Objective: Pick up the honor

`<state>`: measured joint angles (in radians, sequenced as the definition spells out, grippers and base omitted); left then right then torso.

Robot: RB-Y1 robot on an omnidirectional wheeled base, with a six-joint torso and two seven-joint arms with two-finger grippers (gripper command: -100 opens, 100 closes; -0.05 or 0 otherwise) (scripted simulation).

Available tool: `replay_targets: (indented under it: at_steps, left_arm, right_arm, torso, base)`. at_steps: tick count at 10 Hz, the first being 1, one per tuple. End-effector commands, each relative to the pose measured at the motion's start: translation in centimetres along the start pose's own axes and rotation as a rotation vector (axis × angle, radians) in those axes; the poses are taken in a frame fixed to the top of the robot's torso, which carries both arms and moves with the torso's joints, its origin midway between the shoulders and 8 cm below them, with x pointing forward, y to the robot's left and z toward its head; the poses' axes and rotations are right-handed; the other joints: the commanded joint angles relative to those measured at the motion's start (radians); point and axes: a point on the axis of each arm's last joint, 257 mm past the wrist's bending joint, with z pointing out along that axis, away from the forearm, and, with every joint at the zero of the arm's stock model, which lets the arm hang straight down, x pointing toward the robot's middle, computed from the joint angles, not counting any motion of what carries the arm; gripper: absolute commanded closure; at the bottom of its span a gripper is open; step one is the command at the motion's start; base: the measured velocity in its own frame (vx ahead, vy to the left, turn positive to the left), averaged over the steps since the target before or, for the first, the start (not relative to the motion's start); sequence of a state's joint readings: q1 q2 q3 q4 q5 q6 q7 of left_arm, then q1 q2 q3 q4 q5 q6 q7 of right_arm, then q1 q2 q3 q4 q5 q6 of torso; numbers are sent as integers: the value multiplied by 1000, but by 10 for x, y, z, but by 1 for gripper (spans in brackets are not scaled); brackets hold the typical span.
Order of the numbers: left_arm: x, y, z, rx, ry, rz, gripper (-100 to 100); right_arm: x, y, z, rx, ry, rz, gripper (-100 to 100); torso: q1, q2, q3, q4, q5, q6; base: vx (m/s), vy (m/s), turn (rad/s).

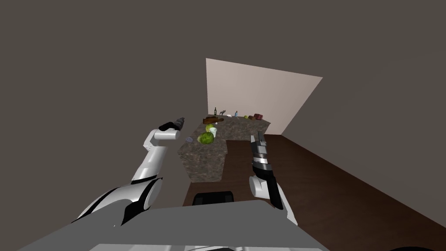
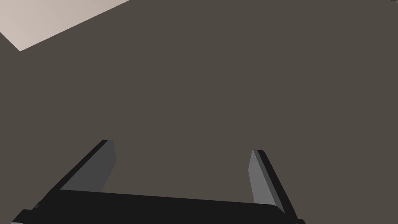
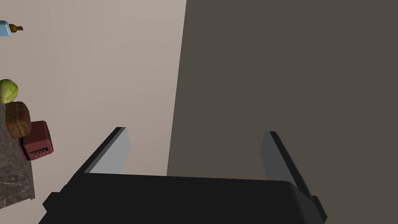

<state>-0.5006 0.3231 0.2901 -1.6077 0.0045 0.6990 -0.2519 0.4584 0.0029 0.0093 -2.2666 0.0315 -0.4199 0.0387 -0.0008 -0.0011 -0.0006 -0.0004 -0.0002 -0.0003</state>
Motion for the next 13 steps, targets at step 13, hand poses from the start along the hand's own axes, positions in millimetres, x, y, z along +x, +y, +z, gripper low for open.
replay_targets:
  at_steps: [13]
  left_arm:
    - [-31, 95, 17, -446, 34, -44, -100]
  right_arm:
    - [0, 0, 0, 0, 0, 0, 0]
  torso:
    - [1, 0, 0, 0, 0, -1]
  base:
    - [20, -11, -42]
